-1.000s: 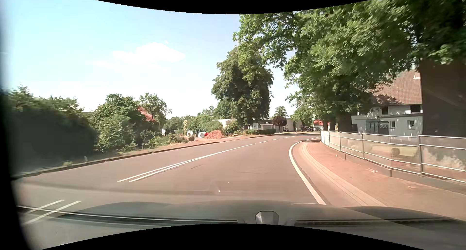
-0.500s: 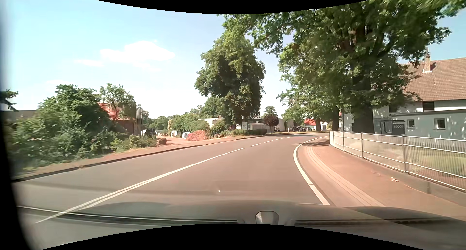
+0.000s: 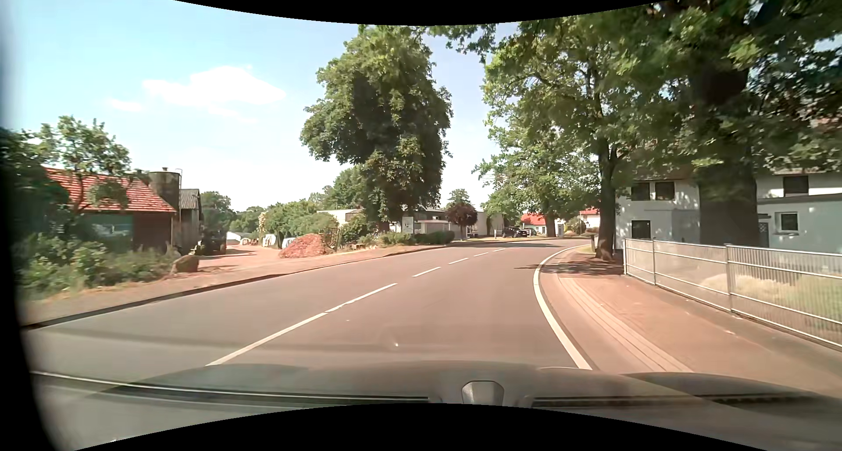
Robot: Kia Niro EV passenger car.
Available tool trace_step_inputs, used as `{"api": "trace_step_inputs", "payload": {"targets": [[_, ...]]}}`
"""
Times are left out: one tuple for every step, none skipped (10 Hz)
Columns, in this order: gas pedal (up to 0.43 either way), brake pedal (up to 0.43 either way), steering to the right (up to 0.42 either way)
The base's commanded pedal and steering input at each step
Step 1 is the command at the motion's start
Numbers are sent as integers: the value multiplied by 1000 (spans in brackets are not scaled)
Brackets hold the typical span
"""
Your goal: Follow the waypoints while adhering to traffic rules and regulations
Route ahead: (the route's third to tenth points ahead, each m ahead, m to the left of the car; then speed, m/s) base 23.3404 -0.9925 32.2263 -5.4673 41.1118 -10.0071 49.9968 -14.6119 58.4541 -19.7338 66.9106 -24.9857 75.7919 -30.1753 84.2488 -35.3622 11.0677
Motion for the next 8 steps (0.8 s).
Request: {"api": "trace_step_inputs", "payload": {"targets": [[311,6,74],[311,6,72],[311,6,70],[311,6,70],[311,6,70],[311,6,70],[311,6,69],[311,6,69]]}}
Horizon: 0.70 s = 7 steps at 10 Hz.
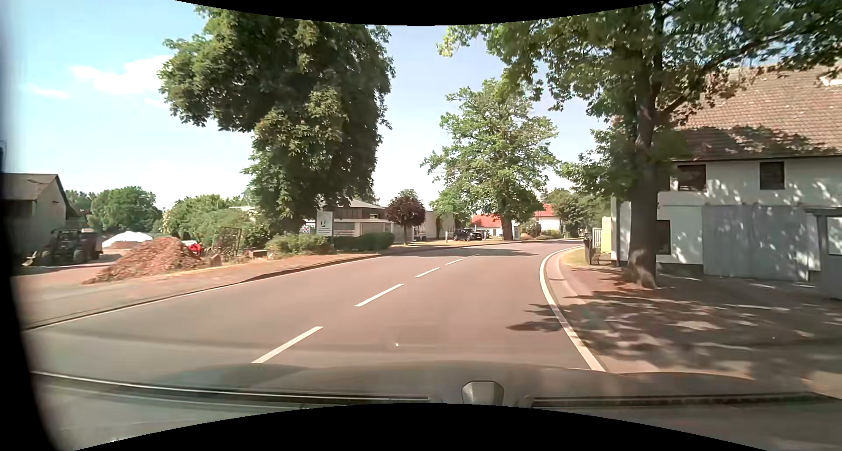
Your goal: Follow the waypoints while adhering to traffic rules and regulations
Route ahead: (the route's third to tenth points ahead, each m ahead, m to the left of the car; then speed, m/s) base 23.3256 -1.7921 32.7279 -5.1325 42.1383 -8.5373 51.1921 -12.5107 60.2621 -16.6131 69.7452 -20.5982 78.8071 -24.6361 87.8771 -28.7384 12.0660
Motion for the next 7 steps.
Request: {"api": "trace_step_inputs", "payload": {"targets": [[311,6,69],[311,6,69],[311,6,69],[311,6,68],[311,6,68],[311,6,68],[311,6,67]]}}
